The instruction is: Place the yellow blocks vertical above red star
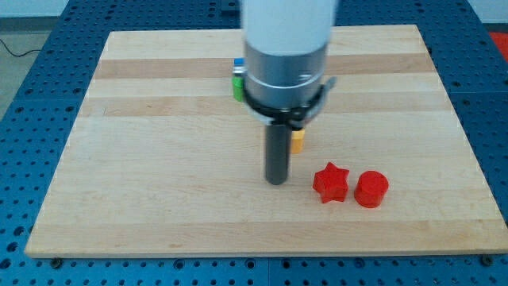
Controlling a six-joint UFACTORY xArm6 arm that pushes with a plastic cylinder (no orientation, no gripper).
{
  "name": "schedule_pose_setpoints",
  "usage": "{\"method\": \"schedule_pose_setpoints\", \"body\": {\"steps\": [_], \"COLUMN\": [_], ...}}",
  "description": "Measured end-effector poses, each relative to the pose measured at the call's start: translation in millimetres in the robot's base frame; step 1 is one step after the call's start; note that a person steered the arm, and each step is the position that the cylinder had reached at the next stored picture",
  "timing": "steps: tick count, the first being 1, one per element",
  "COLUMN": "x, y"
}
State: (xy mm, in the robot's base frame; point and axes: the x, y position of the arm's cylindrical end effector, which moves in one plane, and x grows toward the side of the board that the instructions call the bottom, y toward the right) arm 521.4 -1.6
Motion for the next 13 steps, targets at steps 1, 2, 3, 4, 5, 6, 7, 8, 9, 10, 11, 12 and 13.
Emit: {"method": "schedule_pose_setpoints", "body": {"steps": [1,2,3,4,5,6,7,8,9,10,11,12,13], "x": [-21,-43,-62,-69,-59,-67,-95,-116,-129,-127,-113,-92,-80], "y": [-14,-3,14,21,-4,-52,-69,-52,-25,9,37,45,47]}}
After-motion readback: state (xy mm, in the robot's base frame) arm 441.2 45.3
